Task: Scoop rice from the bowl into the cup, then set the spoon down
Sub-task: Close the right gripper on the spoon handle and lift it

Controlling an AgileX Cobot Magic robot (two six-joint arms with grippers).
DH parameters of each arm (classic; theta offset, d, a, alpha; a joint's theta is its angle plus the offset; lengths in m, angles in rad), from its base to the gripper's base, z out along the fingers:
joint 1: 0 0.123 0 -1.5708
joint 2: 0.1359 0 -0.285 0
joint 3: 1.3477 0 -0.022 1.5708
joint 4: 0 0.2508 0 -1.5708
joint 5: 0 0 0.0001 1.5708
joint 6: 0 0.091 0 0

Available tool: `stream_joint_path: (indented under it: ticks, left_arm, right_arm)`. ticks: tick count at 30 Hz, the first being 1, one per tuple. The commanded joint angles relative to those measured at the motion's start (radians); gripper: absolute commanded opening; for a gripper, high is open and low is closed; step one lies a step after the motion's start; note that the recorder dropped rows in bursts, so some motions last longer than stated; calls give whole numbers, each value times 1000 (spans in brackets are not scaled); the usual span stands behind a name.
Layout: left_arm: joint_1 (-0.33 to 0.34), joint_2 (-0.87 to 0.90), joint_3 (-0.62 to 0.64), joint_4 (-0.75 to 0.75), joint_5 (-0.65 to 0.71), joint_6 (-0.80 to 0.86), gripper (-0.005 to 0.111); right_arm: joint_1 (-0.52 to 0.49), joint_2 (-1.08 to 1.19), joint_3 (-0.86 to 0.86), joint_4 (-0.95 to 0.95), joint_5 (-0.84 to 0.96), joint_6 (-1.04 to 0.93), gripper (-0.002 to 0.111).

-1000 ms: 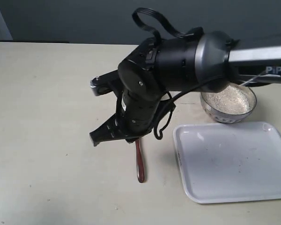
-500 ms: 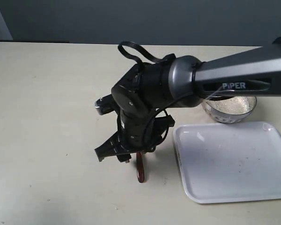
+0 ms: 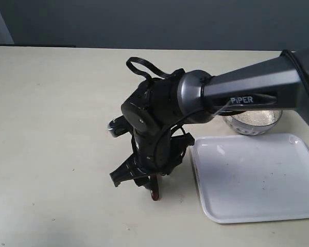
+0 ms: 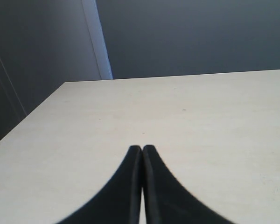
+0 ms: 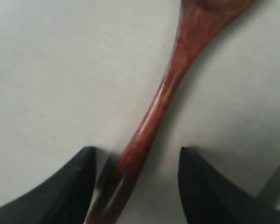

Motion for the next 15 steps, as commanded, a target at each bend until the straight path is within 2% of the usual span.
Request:
stream_joint_path:
  ticks: [1, 3, 15]
  left_arm:
    - [-5, -4, -3, 0, -11, -5, 0]
    - [-5, -4, -3, 0, -11, -5, 0]
    - [-5, -4, -3, 0, -11, -5, 0]
  right_arm:
    - [2, 12, 0, -9, 3, -8, 33]
    - [2, 12, 0, -9, 3, -8, 1]
    - [2, -74, 0, 3, 93, -256, -1]
